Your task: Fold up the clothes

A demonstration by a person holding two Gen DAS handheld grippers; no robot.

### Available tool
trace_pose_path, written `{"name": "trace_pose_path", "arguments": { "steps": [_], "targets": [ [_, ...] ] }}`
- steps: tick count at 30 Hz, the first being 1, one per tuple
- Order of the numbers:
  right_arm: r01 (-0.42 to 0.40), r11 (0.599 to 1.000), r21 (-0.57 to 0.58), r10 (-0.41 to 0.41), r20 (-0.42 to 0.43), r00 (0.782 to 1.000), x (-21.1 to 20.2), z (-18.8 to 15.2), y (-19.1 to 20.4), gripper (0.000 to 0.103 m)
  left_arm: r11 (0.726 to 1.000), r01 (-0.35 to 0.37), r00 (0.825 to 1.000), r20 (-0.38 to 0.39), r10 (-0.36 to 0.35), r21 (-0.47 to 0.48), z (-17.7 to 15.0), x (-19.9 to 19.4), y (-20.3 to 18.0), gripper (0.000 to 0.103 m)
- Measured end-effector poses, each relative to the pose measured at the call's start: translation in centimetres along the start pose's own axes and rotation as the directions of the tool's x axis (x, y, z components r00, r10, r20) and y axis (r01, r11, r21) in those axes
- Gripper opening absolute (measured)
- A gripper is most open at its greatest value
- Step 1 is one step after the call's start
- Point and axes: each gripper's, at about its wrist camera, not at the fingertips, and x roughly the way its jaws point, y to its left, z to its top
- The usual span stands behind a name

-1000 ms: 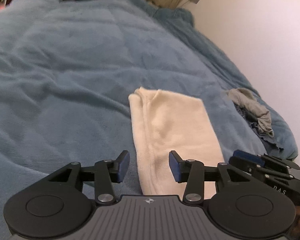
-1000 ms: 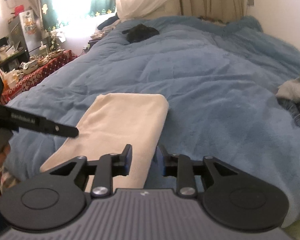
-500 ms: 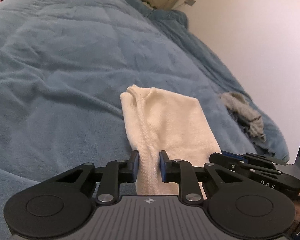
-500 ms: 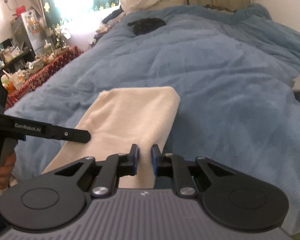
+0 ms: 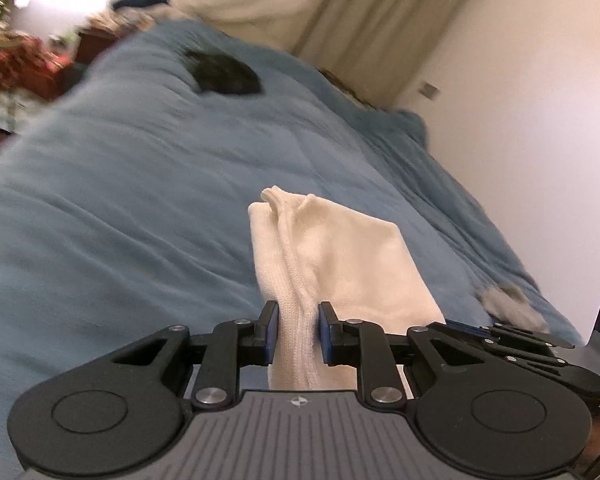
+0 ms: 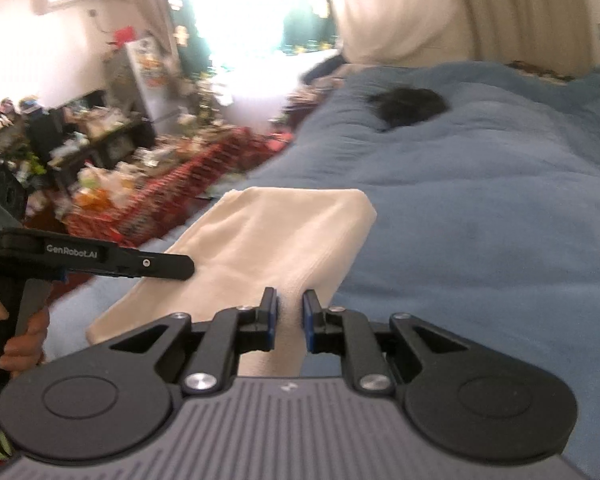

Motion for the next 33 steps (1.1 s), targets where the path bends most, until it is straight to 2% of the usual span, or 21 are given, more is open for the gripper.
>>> {"name": "trace_pose_path", "arguments": {
  "steps": [4, 10, 14, 18, 22, 26, 30, 32, 33],
  "targets": [
    [-0.084, 0.996, -0.020, 0.084, -0.010, 0.996, 5.6, 2.1, 6.5, 0.014, 0.994, -0.102, 0.994, 0.038, 0.103, -0.038, 2.4, -3.9, 6.5, 0.020],
    [-0.179, 0.984, 0.017, 0.179, -0.067, 0.981, 14.2, 2.8, 15.5, 0.014, 0.965, -0.237, 0.969, 0.044, 0.243, -0.111, 4.2, -7.6, 15.8, 0.019],
    [-0.176, 0.984, 0.026, 0.177, -0.148, 0.973, 18.9, 1.3, 20.1, 0.014, 0.943, -0.297, 0.954, 0.001, 0.301, -0.150, 3.6, -7.7, 20.4, 0.019],
    [-0.141, 0.990, 0.004, 0.139, -0.199, 0.970, 21.7, -1.0, 22.2, 0.014, 0.924, -0.323, 0.946, -0.055, 0.319, -0.203, 1.0, -6.4, 23.9, 0.020],
    [-0.123, 0.992, -0.024, 0.115, -0.213, 0.970, 22.9, -3.2, 23.0, 0.015, 0.917, -0.290, 0.956, -0.043, 0.290, -0.274, -0.8, -6.0, 26.2, 0.021],
    [-0.134, 0.991, -0.023, 0.126, -0.213, 0.969, 22.6, -4.2, 22.3, 0.018, 0.914, -0.260, 0.964, -0.027, 0.265, -0.313, -1.1, -6.5, 26.6, 0.030],
    [-0.148, 0.985, -0.089, 0.133, -0.151, 0.980, 20.1, -3.2, 20.8, 0.019, 0.920, -0.295, 0.949, 0.031, 0.313, -0.260, -1.0, -8.9, 25.3, 0.026],
    [-0.195, 0.971, -0.139, 0.179, -0.117, 0.977, 19.2, -2.6, 21.4, 0.017, 0.928, -0.306, 0.940, 0.087, 0.330, -0.214, -0.8, -10.2, 23.9, 0.025],
    [-0.218, 0.962, -0.164, 0.203, -0.103, 0.974, 18.8, -2.3, 21.7, 0.017, 0.935, -0.301, 0.939, 0.111, 0.324, -0.187, -0.9, -10.8, 23.0, 0.020]
  ]
}}
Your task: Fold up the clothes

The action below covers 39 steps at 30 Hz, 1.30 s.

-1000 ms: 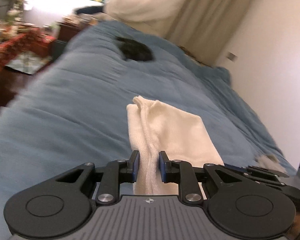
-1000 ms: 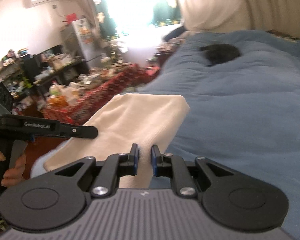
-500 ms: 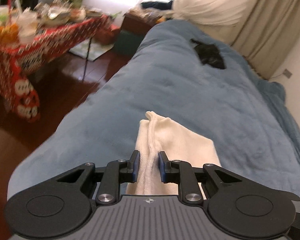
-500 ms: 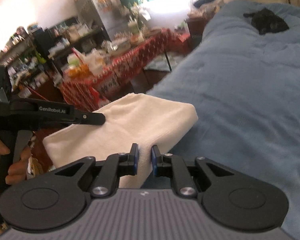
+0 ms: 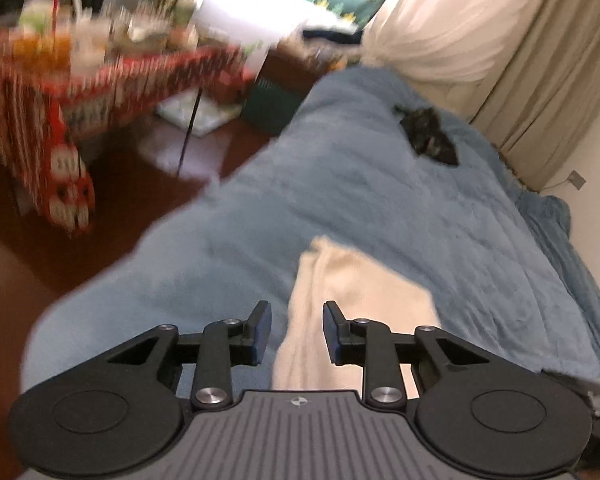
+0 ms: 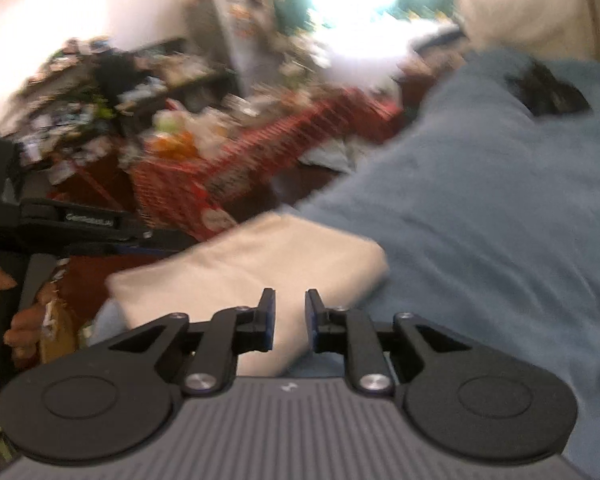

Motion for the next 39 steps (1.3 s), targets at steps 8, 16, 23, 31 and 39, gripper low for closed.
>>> {"name": "trace_pose_path", "arguments": {
  "steps": [8, 16, 23, 31, 39],
  "targets": [
    [-0.120, 0.992, -0.044, 0.115, -0.092, 0.989, 0.6, -3.0, 2.4, 0.016, 0.994, 0.039, 0.997, -0.075, -0.031, 0.105, -5.0, -0.1, -2.1, 0.015],
    [-0.138, 0.988, -0.076, 0.132, -0.068, 0.989, -1.4, -2.7, 1.8, 0.016, 0.997, 0.052, 0.999, -0.006, -0.052, 0.057, -5.5, -2.2, -2.5, 0.010],
    [-0.107, 0.991, -0.085, 0.098, -0.099, 0.990, 2.9, -0.8, -1.0, 0.003, 0.984, 0.081, 0.995, -0.075, -0.070, 0.157, -7.2, 0.2, -5.7, 0.010],
    [-0.082, 0.994, -0.067, 0.077, -0.065, 0.995, 3.8, -0.2, -3.0, 0.010, 0.992, 0.086, 0.995, -0.052, -0.081, 0.090, -6.7, -1.2, -4.1, 0.006],
    [-0.065, 0.994, -0.088, 0.058, -0.076, 0.995, 6.8, 0.7, -3.8, 0.004, 0.996, 0.059, 0.995, -0.079, -0.054, 0.073, -6.2, 0.7, -2.8, 0.003]
  ]
}}
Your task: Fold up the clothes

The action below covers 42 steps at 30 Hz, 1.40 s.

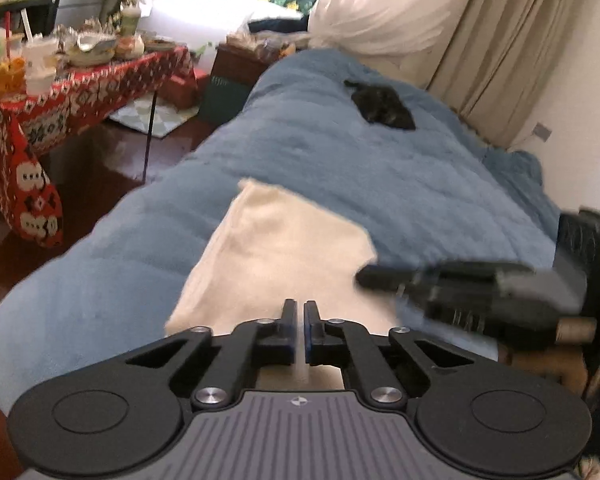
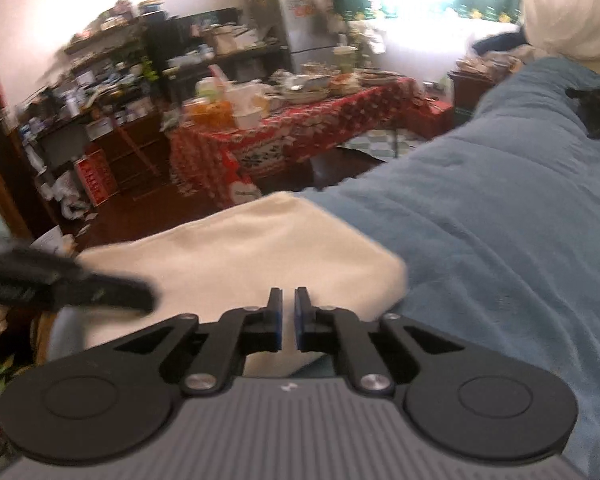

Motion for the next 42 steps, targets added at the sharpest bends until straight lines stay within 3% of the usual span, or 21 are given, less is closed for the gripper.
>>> {"name": "trace_pose_path", "arguments": {
  "steps": [2, 6, 9, 13, 16, 19, 23, 25, 28, 31, 35, 36, 42],
  "targets": [
    [0.053, 0.998, 0.016, -0.053, 0.004, 0.999, 0.6, 0.3, -1.8, 0.009, 1.000, 0.010, 1.000, 0.001, -0.010, -0.026, -0.3, -0.3, 0.4, 0.003],
    [0.052, 0.995, 0.081, -0.054, 0.019, 0.998, 0.8, 1.3, -4.1, 0.010, 0.999, 0.009, 1.000, 0.017, -0.008, -0.033, 0.7, -1.3, -0.4, 0.004],
    [-0.039, 0.998, 0.043, 0.037, 0.048, 0.998, 0.3, 1.9, -3.0, 0.010, 1.000, 0.018, 1.000, 0.023, -0.018, -0.019, 2.7, -0.9, -1.3, 0.004],
    [-0.105, 0.993, -0.057, 0.105, -0.001, 0.994, 1.7, 2.0, -0.1, 0.010, 1.000, -0.001, 1.000, 0.000, 0.001, 0.012, 5.8, 2.7, -1.5, 0.004],
    [-0.084, 0.993, -0.079, 0.082, -0.018, 0.996, 3.0, 1.7, 0.1, 0.009, 1.000, -0.015, 0.998, -0.063, 0.014, -0.008, 7.4, 5.9, -0.6, 0.004],
    [-0.033, 0.997, -0.065, 0.033, -0.011, 0.999, 3.7, 1.8, -0.8, 0.007, 0.997, -0.070, 0.991, -0.116, 0.073, 0.029, 8.2, 8.1, 0.4, 0.002],
    [0.073, 0.997, -0.028, -0.073, -0.017, 0.997, 5.0, 2.3, -3.2, 0.007, 0.997, -0.070, 0.987, -0.140, 0.074, 0.028, 8.3, 8.4, 1.4, 0.003],
    [0.074, 0.997, 0.018, -0.074, -0.016, 0.997, 5.3, 3.0, -4.0, 0.009, 0.997, -0.072, 0.989, -0.125, 0.075, 0.023, 8.7, 7.7, 1.0, 0.002],
    [0.036, 0.999, -0.004, -0.036, 0.005, 0.999, 5.6, 4.0, -3.4, 0.009, 0.999, -0.026, 0.993, -0.110, 0.030, 0.037, 9.7, 7.4, -0.5, 0.002],
    [0.013, 0.999, -0.030, -0.014, -0.009, 1.000, 6.7, 4.8, -1.8, 0.009, 0.989, -0.091, 0.982, -0.152, 0.109, 0.121, 10.6, 9.6, -2.3, 0.003],
    [0.049, 0.999, -0.015, -0.049, -0.049, 0.998, 8.2, 4.3, -1.7, 0.007, 0.975, -0.173, 0.960, -0.198, 0.199, 0.141, 10.7, 11.8, -1.5, 0.003],
    [0.058, 0.998, -0.009, -0.058, -0.053, 0.997, 8.0, 3.9, -1.9, 0.007, 0.971, -0.198, 0.956, -0.192, 0.222, 0.137, 10.7, 11.5, -1.0, 0.003],
    [0.067, 0.997, 0.041, -0.066, -0.038, 0.997, 5.4, 3.2, -4.0, 0.010, 0.991, -0.131, 0.977, -0.176, 0.123, -0.036, 10.5, 8.3, 1.6, 0.001]
  ]
}}
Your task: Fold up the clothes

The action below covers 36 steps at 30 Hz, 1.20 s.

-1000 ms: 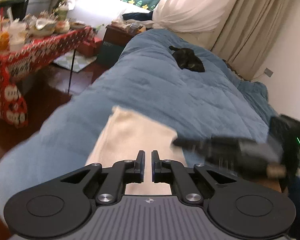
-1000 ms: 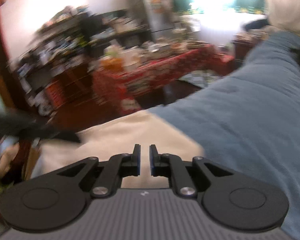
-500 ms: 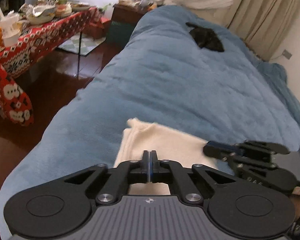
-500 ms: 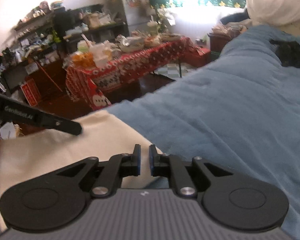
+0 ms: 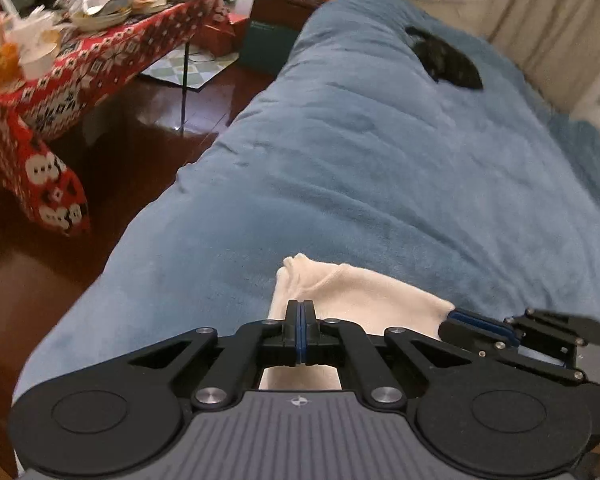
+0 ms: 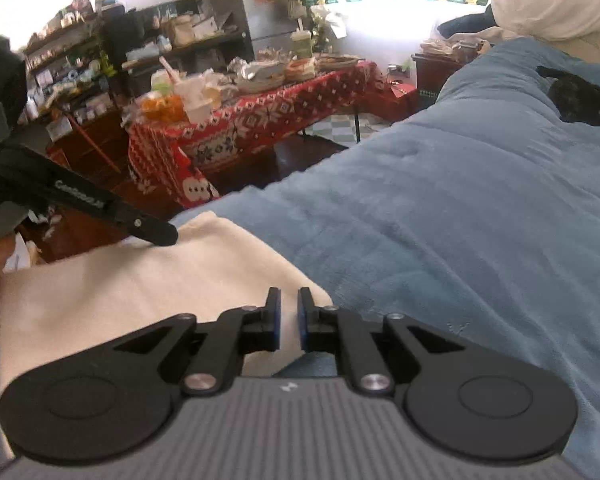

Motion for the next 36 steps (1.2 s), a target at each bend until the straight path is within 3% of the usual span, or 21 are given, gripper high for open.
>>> {"name": "trace_pose_path", "arguments": {
  "steps": [3, 6, 8, 10, 14, 18, 20, 25, 36],
  "targets": [
    [-0.025, 1.000, -0.008, 0.025, 0.013, 1.000, 0.1, 0.7, 1.1, 0.010, 0.997, 0.079, 0.997, 0.013, -0.079, -0.007, 0.9, -0.4, -1.5, 0.002],
    [-0.047, 0.999, -0.011, 0.047, 0.000, 0.999, 1.1, 1.0, 2.5, 0.010, 0.997, 0.052, 0.999, -0.011, -0.052, 0.049, 1.2, 1.2, -3.6, 0.002],
    [-0.045, 0.999, -0.006, 0.044, -0.019, 0.999, 1.9, 0.8, 3.0, 0.010, 0.998, 0.028, 0.998, -0.061, -0.024, 0.059, 0.8, 3.0, -3.9, 0.002],
    [-0.041, 0.999, -0.005, 0.041, -0.029, 0.999, 1.6, -0.1, 2.9, 0.009, 0.997, 0.011, 0.998, -0.066, -0.006, 0.078, 0.2, 3.3, -3.6, 0.003],
    [-0.055, 0.998, -0.010, 0.054, -0.030, 0.998, -0.5, -1.9, 2.3, 0.009, 0.998, 0.035, 0.997, -0.073, -0.031, 0.045, -0.9, 1.5, -1.8, 0.003],
    [-0.076, 0.996, 0.041, 0.077, -0.020, 0.997, -3.1, -2.5, 1.8, 0.010, 0.998, -0.016, 0.999, -0.048, 0.019, 0.060, -1.5, -0.9, -1.3, 0.002],
    [-0.102, 0.992, 0.072, 0.102, 0.002, 0.995, -4.2, -2.3, 2.0, 0.011, 0.998, -0.003, 1.000, -0.030, 0.004, 0.057, -1.9, -2.0, -1.4, 0.002],
    [-0.163, 0.983, 0.080, 0.164, -0.003, 0.986, -4.6, -2.4, 4.8, 0.011, 0.998, -0.002, 0.999, -0.040, 0.004, 0.062, -3.4, -2.3, -1.5, 0.002],
    [-0.172, 0.985, 0.014, 0.172, -0.033, 0.984, -9.6, -6.7, 9.1, 0.011, 1.000, -0.022, 0.999, 0.028, 0.021, 0.023, -8.6, -7.4, 0.3, 0.002]
  ]
}}
